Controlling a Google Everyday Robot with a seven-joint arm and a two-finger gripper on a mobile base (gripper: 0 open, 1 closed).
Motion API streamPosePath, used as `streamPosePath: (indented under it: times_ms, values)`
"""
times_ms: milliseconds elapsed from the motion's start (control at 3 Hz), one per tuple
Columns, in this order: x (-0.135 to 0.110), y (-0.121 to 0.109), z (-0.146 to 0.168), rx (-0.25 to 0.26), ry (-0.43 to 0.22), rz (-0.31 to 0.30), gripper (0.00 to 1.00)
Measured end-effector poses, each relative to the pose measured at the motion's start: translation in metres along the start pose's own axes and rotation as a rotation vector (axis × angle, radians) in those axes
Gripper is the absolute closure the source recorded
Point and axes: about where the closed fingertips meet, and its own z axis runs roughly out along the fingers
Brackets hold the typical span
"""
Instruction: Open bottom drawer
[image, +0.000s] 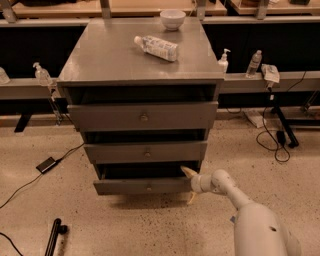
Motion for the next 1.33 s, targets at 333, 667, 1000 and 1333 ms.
streamPosePath:
  times_ms: [333, 667, 1000, 1333]
  values:
    - [-0.015, -0.002, -0.009, 0.03, 0.003, -0.036, 0.17]
    - [-0.027, -0.01, -0.009, 0.046, -0.023, -0.021, 0.48]
    - [-0.03, -0.02, -0.011, 0.063, -0.038, -0.005, 0.72]
    - [-0.03, -0.033, -0.019, 0.092, -0.055, 0.014, 0.95]
